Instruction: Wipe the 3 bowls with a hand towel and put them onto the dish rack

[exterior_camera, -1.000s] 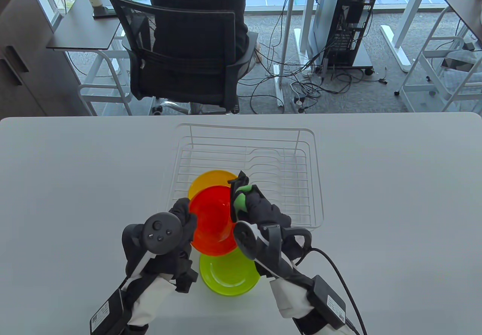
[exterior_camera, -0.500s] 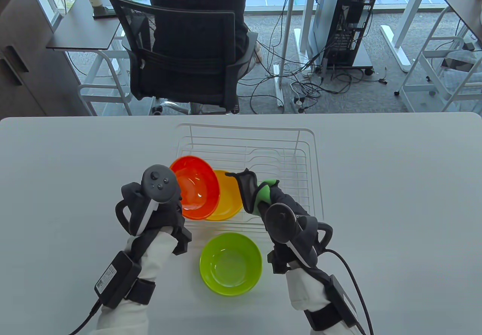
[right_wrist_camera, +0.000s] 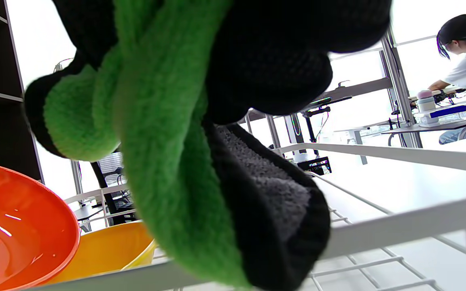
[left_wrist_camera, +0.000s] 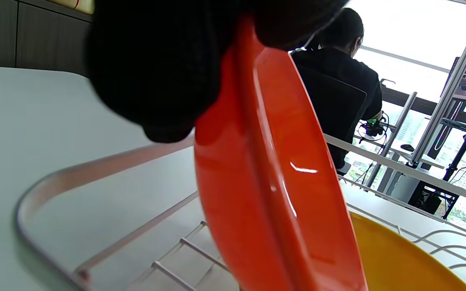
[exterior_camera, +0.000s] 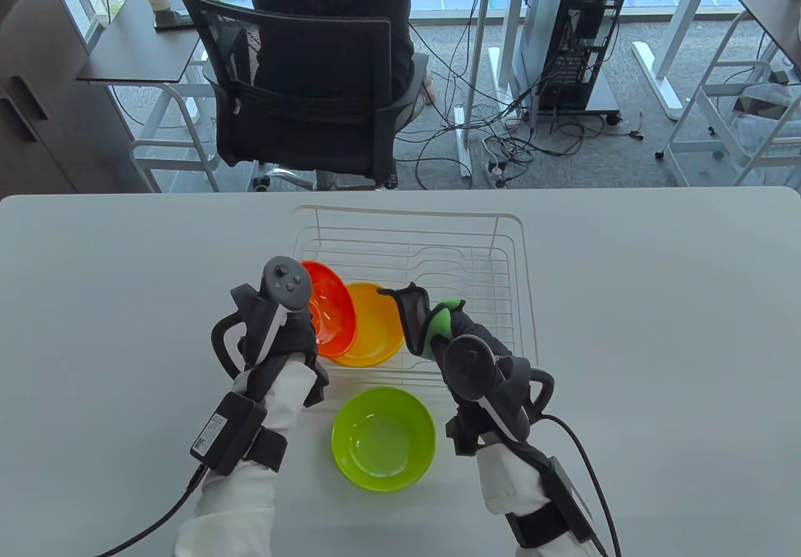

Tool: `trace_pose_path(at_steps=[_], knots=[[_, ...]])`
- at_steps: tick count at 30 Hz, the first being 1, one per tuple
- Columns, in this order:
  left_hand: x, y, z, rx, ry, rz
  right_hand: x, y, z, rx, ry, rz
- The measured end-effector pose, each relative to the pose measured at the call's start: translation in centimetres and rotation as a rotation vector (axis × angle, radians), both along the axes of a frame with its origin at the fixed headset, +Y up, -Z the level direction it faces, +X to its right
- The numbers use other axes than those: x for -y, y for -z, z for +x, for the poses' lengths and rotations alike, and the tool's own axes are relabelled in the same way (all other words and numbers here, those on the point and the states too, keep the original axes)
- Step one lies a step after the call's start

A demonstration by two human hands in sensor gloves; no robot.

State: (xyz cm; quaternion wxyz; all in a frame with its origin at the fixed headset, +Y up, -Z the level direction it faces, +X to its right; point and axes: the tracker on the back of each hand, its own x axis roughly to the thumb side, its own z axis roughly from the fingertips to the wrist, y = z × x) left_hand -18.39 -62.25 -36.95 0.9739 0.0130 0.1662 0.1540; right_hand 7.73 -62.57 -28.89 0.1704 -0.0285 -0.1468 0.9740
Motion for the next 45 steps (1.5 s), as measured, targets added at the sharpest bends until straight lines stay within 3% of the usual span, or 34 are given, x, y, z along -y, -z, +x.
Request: trace_pose_path(at_steps=[26,45], knots=[[3.4,1.8,1.3,0.018,-0.117,-0.105,-0.2,-0.1,-0.4,-0.026,0.019,-0.008],[6.9,2.9,0.1,0.029,-0.214,-0.304,0.1,0.1,-0.1,-0.019,0.026,-0.014]])
